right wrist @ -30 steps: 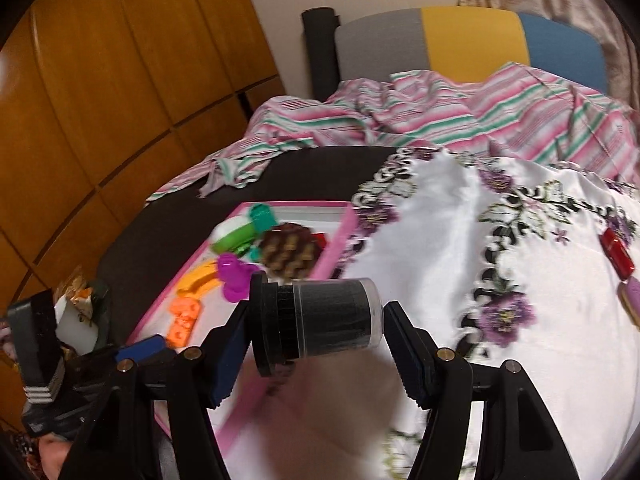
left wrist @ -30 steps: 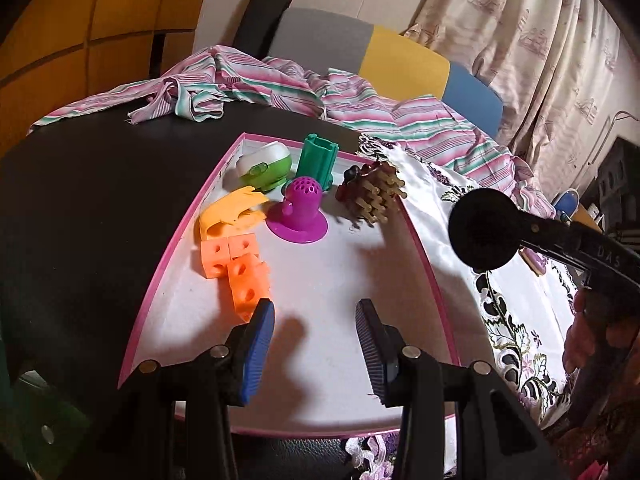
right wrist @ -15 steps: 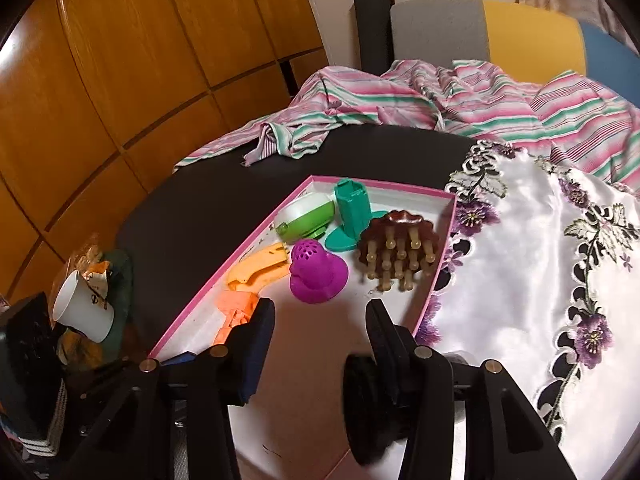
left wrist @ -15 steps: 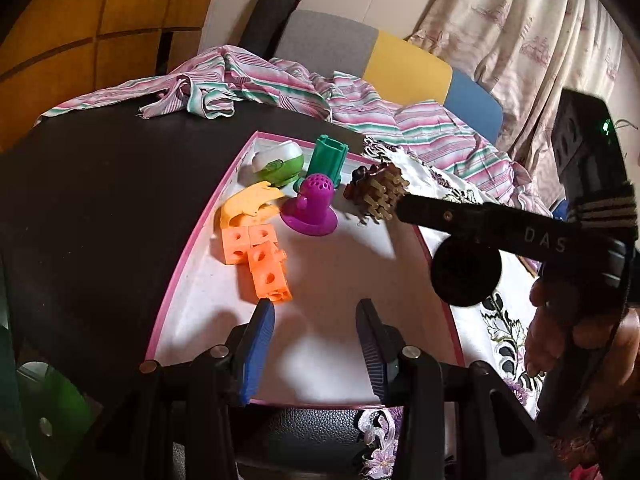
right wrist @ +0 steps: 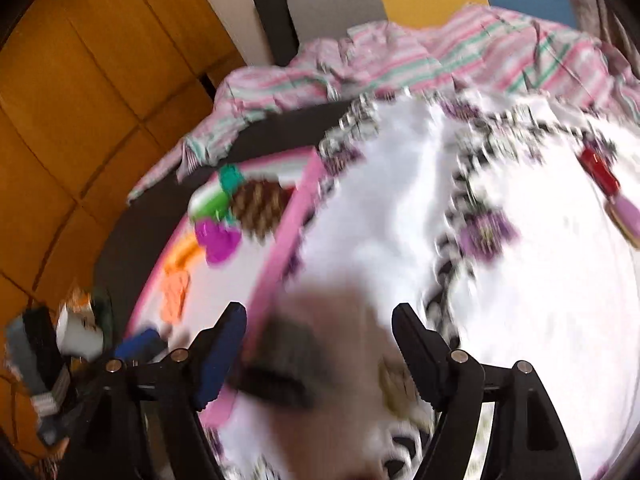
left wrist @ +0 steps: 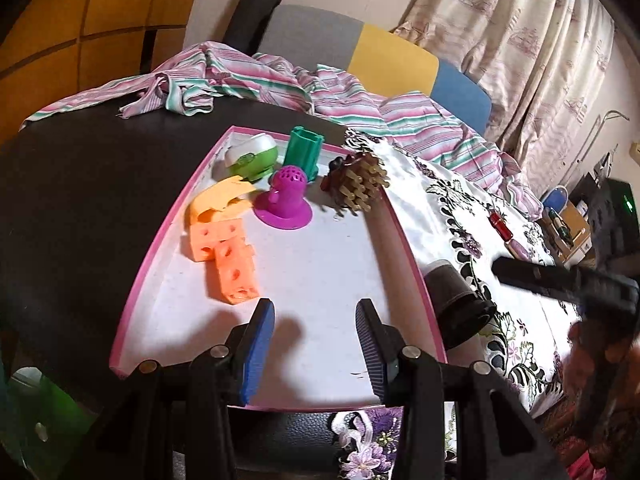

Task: Organize rigid objects
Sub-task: 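Carry the black canister into the tray and open the right tool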

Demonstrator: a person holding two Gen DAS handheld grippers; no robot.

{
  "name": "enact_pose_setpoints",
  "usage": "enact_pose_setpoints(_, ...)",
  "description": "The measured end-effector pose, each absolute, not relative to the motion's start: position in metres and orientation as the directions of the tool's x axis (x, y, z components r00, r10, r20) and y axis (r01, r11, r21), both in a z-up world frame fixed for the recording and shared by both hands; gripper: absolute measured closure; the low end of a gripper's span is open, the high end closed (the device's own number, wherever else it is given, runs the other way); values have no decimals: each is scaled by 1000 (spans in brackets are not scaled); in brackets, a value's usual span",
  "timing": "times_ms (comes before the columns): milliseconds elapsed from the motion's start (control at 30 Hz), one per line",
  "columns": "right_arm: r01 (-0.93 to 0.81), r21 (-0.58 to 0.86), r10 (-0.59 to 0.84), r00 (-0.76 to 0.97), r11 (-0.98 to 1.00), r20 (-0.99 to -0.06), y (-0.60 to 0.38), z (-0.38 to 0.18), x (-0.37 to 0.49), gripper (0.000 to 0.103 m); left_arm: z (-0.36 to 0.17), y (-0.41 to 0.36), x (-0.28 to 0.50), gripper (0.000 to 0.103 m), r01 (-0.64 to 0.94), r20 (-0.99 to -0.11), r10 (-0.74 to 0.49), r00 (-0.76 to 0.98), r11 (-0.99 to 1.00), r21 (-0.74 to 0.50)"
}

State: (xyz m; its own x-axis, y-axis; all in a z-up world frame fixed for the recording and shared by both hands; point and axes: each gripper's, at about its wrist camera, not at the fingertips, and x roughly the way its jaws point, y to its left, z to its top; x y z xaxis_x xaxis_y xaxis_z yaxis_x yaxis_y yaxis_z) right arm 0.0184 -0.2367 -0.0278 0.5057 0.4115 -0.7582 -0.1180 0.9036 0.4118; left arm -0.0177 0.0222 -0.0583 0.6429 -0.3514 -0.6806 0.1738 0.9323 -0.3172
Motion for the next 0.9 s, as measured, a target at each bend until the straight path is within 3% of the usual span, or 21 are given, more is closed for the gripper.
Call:
enact_pose_setpoints(300,-164,387,420,388,907,-821,-192,-44,30,37,-54,18,-19,61,178,-676,-347,649,934,-309)
enact_pose_setpoints(433,-129,479,495,303,868,-815,-185,-67,39,45,-52,28,-19,61,156,-671,-346,656,932,-329)
enact_pose_setpoints(567,-55,571,558,310,819,-770,-203,-71,37,46,-54,34,-17,61,140,-675,-345,652,930,-340)
enact_pose_setpoints(733,-2,576,537,364,817,-761,-227,-62,30,46,-57,34,-16,61,139,-676,-352,647,927,-349)
enact_pose_setpoints(900,-107,561,548,428,821,-719,-211,-23,35,46,-56,34,-17,61,138,-675,-349,650,927,-348)
